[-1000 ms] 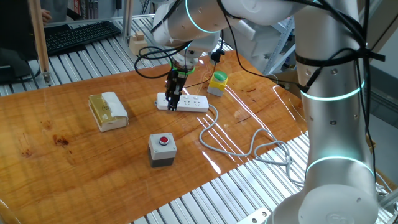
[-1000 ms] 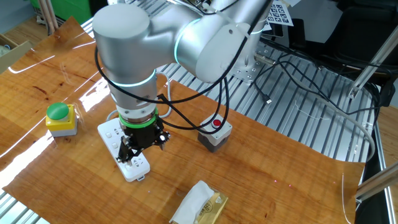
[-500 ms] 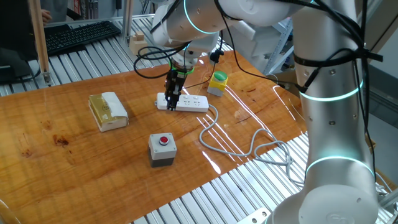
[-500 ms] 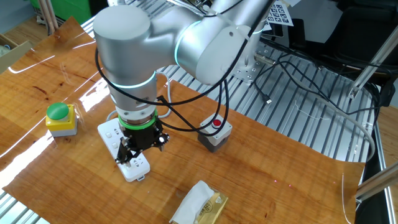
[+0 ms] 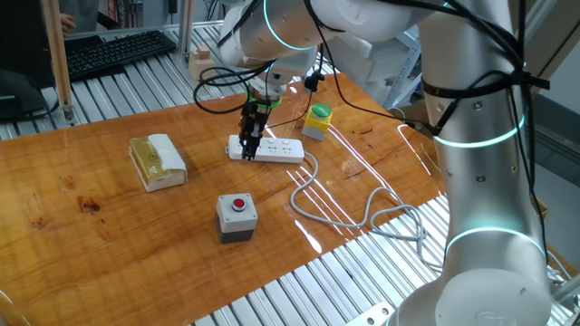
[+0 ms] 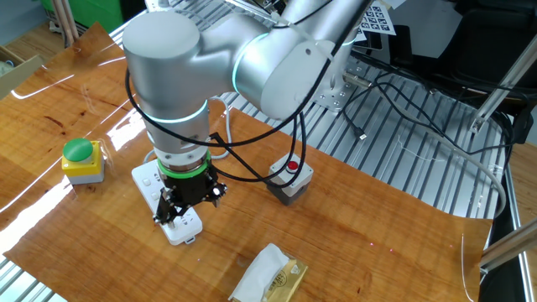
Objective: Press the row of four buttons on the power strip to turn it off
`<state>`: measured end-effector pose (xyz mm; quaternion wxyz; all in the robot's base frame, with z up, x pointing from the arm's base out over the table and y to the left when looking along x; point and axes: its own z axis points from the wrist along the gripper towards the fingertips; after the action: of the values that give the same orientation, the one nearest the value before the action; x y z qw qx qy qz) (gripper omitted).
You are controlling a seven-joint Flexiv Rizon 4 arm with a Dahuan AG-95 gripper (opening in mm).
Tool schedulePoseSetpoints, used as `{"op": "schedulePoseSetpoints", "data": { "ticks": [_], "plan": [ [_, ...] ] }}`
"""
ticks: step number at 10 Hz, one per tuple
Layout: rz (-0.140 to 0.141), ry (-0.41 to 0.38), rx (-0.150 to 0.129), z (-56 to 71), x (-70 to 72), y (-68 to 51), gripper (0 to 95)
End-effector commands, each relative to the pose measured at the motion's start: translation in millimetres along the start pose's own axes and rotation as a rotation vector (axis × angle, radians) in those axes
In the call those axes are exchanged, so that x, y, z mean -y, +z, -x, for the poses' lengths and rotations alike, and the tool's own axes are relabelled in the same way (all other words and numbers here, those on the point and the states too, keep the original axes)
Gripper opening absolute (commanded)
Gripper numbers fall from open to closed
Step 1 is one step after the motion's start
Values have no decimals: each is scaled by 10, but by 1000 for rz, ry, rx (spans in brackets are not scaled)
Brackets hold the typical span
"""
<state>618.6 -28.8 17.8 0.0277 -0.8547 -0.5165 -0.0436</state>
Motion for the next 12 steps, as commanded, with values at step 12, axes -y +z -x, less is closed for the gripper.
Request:
{"op": "schedulePoseSetpoints", "data": {
  "ticks": [12],
  "plan": [
    [-104,-476,20,-55,77,-374,950]
  ]
}}
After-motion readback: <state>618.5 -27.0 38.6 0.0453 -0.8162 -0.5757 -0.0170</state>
